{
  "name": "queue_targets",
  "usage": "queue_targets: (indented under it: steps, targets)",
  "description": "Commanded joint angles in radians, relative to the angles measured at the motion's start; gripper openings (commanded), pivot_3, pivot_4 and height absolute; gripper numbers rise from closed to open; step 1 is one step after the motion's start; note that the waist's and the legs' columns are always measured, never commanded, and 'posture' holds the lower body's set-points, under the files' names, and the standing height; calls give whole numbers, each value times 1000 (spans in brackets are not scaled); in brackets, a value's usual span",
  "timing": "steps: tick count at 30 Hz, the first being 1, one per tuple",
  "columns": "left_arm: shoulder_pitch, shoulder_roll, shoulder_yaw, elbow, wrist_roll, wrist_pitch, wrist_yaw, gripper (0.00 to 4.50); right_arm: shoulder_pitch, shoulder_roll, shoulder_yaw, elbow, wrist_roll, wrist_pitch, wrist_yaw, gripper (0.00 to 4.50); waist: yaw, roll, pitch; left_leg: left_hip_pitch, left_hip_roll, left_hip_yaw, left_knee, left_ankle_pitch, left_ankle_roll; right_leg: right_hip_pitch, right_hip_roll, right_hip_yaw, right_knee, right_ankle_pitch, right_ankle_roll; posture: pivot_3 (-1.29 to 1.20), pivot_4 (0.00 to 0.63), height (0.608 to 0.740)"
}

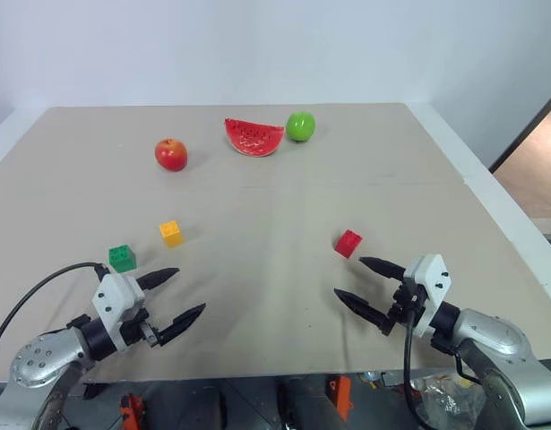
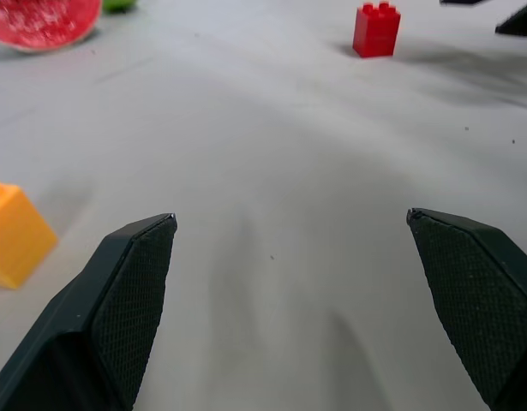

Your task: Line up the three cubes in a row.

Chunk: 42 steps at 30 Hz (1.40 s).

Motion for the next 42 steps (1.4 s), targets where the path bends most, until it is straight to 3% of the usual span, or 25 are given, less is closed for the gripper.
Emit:
queue_targets:
  steps: [1, 5, 9, 16, 29, 35, 38, 41, 42]
  targets:
    - [-21, 12, 34, 16, -10, -38, -21, 4471, -10, -19, -28, -33, 10, -7, 10, 4500, 0, 0, 0, 0, 0, 0, 0, 0, 0, 0, 0, 0, 0, 0, 0, 0, 150, 740]
    - [-42, 27, -19, -8, -5, -36, -59, 4471, -77, -7, -39, -15, -12, -17, -48, 4500, -1, 0, 0, 0, 0, 1, 0, 0, 0, 0, 0, 1, 0, 0, 0, 0, 150, 740]
    - [-40, 77, -107, -48, 1, -46, -169, 4471, -246, 20, -14, 70, -15, 31, -111, 4500, -5, -1, 0, 1, 0, 4, 0, 0, 0, 0, 1, 4, 0, 2, 2, 0, 150, 740]
    - [-156, 136, -154, 8, -41, 30, -243, 4471, -452, 36, 92, 321, -79, 21, -52, 4500, -3, -1, 0, 0, 0, 3, 0, 0, 0, -1, 3, 6, 0, 2, 1, 0, 150, 740]
    - [-205, 147, -161, 5, -56, 78, -259, 4471, -519, 14, 129, 523, -152, -43, 41, 4500, -5, 0, 0, -1, 1, 4, 0, -3, 4, -2, 4, 8, 0, 3, 5, 0, 150, 740]
    - [-197, 140, -158, -6, -54, 84, -238, 4500, -502, 13, 113, 529, -130, -18, 58, 2910, -4, 0, 0, -1, 1, 5, 0, -2, 4, -2, 3, 8, 1, 3, 5, 0, 150, 740]
    - [-198, 142, -159, -11, -56, 89, -230, 4500, -489, 14, 111, 529, -134, -17, 55, 1825, -4, 0, 0, -1, 1, 5, 0, -2, 4, -2, 4, 8, 1, 3, 5, 0, 150, 740]
    - [-198, 141, -159, -17, -55, 94, -224, 4500, -484, 17, 108, 528, -135, -16, 52, 1240, -4, 0, 0, -1, 1, 5, 0, -2, 4, -2, 4, 8, 1, 3, 5, 0, 150, 740]
    - [-197, 141, -160, -19, -55, 96, -222, 4500, -482, 18, 108, 529, -135, -17, 52, 1249, -4, 0, 0, -1, 1, 5, 0, -2, 4, -2, 4, 8, 1, 3, 5, 0, 150, 740]
